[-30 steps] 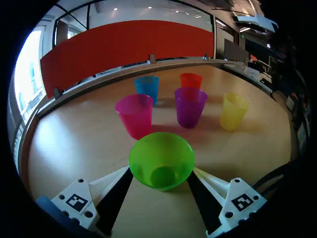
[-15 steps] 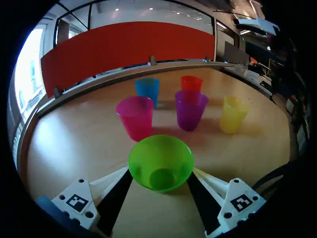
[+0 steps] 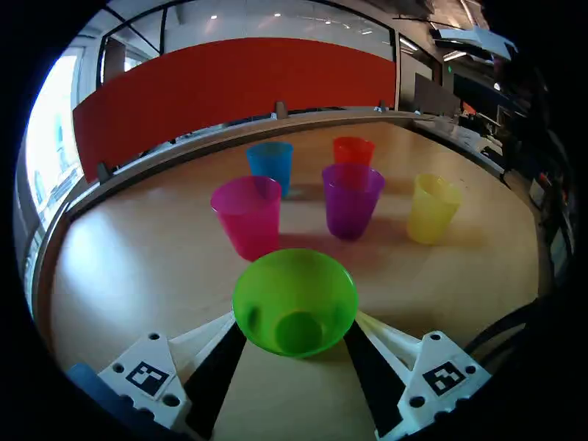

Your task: Pour water

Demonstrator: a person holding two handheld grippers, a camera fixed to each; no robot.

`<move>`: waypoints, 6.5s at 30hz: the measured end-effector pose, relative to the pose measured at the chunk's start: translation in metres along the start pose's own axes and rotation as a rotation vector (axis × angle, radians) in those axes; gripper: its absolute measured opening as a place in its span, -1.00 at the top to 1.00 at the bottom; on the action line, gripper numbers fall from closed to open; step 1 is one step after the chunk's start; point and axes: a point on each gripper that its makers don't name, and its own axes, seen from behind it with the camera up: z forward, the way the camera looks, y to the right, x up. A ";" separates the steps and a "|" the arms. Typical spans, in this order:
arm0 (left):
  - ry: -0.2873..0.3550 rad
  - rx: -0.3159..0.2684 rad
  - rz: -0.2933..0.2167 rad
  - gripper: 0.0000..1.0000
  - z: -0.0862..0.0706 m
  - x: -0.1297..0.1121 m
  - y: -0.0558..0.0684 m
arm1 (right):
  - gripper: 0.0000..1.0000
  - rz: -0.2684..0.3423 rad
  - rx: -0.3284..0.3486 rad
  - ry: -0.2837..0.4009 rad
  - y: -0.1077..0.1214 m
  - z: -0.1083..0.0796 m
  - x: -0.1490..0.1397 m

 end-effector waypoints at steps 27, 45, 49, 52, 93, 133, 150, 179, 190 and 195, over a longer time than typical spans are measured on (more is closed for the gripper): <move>0.052 0.020 -0.026 -0.63 -0.043 0.031 -0.003 | -1.00 -0.051 0.089 -0.001 -0.024 0.037 0.011; 0.058 0.083 -0.073 -0.63 -0.082 0.034 -0.004 | -1.00 -0.157 0.334 -0.141 -0.092 0.111 -0.020; 0.054 0.089 -0.078 -0.63 -0.085 0.031 -0.004 | -1.00 -0.169 0.390 -0.187 -0.106 0.126 -0.035; 0.053 0.093 -0.082 -0.63 -0.088 0.030 -0.004 | -1.00 -0.180 0.425 -0.221 -0.115 0.137 -0.047; 0.058 0.155 -0.175 -0.63 -0.102 0.020 -0.024 | -1.00 -0.243 0.535 -0.673 -0.166 0.233 -0.178; 0.062 0.170 -0.196 -0.63 -0.102 0.015 -0.032 | -0.76 -0.214 0.513 -0.700 -0.176 0.244 -0.189; 0.062 0.169 -0.187 -0.63 -0.102 0.017 -0.033 | -0.73 -0.215 0.514 -0.657 -0.175 0.244 -0.189; 0.092 0.165 -0.135 -0.63 -0.105 0.043 -0.033 | -0.72 -0.078 0.529 -0.375 -0.179 0.218 -0.107; 0.116 0.158 -0.104 -0.62 -0.115 0.061 -0.028 | -0.71 -0.032 0.501 -0.213 -0.161 0.175 -0.034; 0.127 0.156 -0.092 -0.63 -0.122 0.068 -0.025 | -0.72 -0.025 0.493 -0.143 -0.153 0.154 -0.004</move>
